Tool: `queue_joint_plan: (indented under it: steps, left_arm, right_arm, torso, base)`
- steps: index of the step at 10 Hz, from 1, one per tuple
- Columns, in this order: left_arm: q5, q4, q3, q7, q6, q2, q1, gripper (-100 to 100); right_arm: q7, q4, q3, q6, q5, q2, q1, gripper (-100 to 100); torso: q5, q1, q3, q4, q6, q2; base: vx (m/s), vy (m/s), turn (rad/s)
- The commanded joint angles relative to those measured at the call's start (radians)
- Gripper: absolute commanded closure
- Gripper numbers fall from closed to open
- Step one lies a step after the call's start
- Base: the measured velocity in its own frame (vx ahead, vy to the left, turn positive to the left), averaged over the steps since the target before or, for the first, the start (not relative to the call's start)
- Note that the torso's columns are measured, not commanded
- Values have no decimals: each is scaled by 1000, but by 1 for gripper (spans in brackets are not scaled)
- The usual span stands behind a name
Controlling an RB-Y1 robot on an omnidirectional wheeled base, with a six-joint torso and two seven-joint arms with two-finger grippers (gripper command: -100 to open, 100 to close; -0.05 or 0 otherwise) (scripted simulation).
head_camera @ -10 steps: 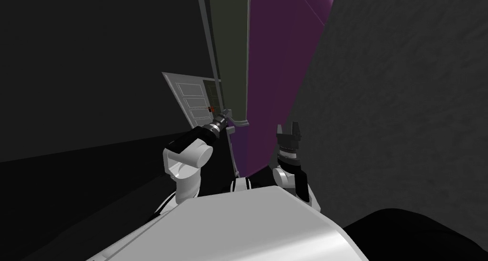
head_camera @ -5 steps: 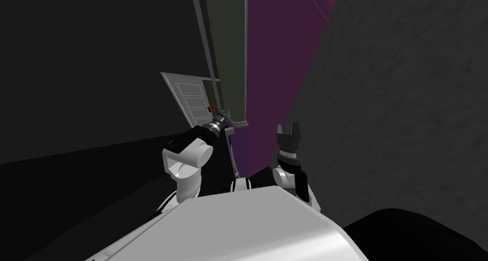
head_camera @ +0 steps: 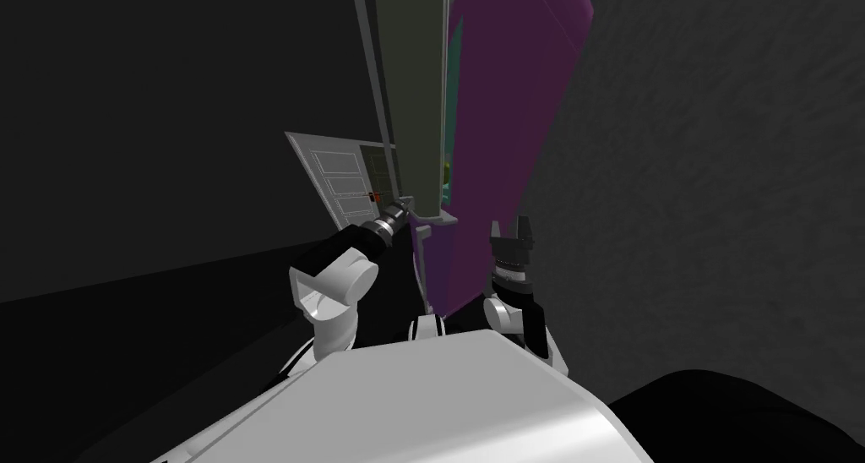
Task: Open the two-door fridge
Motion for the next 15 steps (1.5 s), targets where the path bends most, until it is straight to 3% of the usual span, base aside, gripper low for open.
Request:
queue_joint_plan:
  steps: [1, 8, 11, 12, 14, 15]
  left_arm:
    - [26, -15, -5, 0, 6, 1, -12, 100]
    - [114, -58, -58, 3, 45, 0, -24, 100]
    - [132, -64, -70, 5, 60, 2, -21, 100]
    - [151, -67, -82, 6, 56, 1, -24, 100]
    - [167, -67, -91, 7, 52, 1, -27, 100]
    - [183, -67, -100, 8, 48, 0, -30, 100]
  right_arm:
    - [0, 0, 0, 0, 0, 0, 0, 0]
    - [0, 0, 0, 0, 0, 0, 0, 0]
    - [0, 0, 0, 0, 0, 0, 0, 0]
    - [0, 0, 0, 0, 0, 1, 0, 0]
    - [0, 0, 0, 0, 0, 0, 0, 0]
    - [0, 0, 0, 0, 0, 0, 0, 0]
  torso:
    - [-2, -6, -2, 0, 0, -1]
    - [-5, -13, -8, -1, 1, -8]
    - [-4, -11, -3, -1, 1, -2]
    - [-6, -20, 0, -3, 1, 1]
    - [-1, -3, -3, -4, 1, -5]
    - [-2, -9, -4, -5, 1, -6]
  base:
    - [32, 293, -53]
    - [58, 320, -75]
    - [30, 263, -50]
    - [72, 201, -78]
    - [109, 345, -107]
    - [126, 224, -56]
